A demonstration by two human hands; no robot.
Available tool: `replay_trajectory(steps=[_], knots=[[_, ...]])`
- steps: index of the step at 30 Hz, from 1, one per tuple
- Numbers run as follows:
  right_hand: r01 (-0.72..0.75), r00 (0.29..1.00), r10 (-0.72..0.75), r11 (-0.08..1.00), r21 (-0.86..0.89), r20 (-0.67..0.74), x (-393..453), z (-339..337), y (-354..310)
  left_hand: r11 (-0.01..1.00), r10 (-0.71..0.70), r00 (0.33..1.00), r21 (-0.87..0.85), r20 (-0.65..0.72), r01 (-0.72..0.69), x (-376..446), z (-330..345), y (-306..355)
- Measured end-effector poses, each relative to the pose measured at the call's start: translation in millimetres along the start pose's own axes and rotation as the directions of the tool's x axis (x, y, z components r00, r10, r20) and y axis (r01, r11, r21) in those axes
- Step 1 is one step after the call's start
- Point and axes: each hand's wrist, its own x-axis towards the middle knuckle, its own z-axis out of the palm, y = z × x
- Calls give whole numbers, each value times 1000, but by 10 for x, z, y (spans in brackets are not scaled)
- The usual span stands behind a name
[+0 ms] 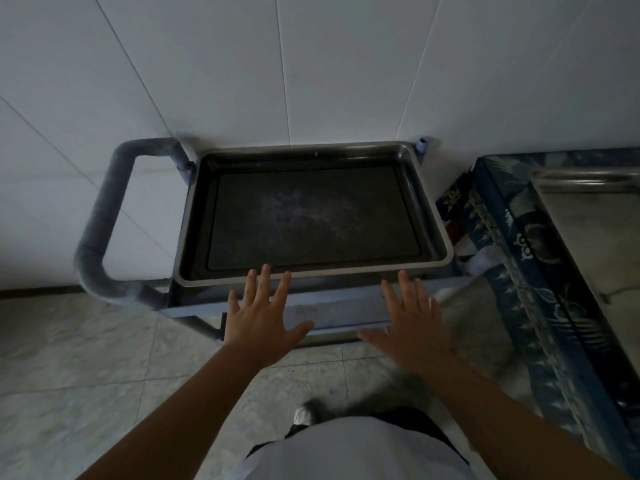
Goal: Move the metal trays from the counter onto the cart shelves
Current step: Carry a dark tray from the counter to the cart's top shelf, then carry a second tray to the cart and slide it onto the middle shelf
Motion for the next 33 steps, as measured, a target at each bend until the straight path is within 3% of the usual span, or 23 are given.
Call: replay_trajectory(steps=[6,9,11,14,17,20,24,27,31,33], knots=[[-66,997,67,997,34,-33,-295,-31,350,997,72,997,6,-29,-71,27,-27,355],[-194,977,198,980,52,-77,-586,-55,802,962,271,961,-15,-59,-273,236,-78,903],[-335,935,345,936,109,-83,-892,-44,1192,900,434,897,-5,-81,-435,368,-137,1502],[-555,806,578,812,180,-124,-1617,36,1717,723,690,718,28,-92,-690,320,-143,2614],[-765,582,804,593,253,-124,-2557,206,2018,474,880,476,91,-5,-876,-16,-45,3667],[-885,340,937,349,307,-84,-3464,403,2068,249,963,257,106,77,-963,-508,87,4449],[-942,102,995,98,320,-3,-4268,600,2004,32,989,45,99,139,-995,-1114,280,5085],[-941,-6,999,-20,338,43,-4659,703,2063,-45,985,-26,107,173,-993,-1492,432,5440],[-937,-15,996,-46,346,93,-5093,828,2264,-71,978,-49,107,202,-992,-1892,620,5852],[-935,16,993,-26,353,114,-5296,867,2420,-65,975,-38,119,221,-991,-2051,680,6065]])
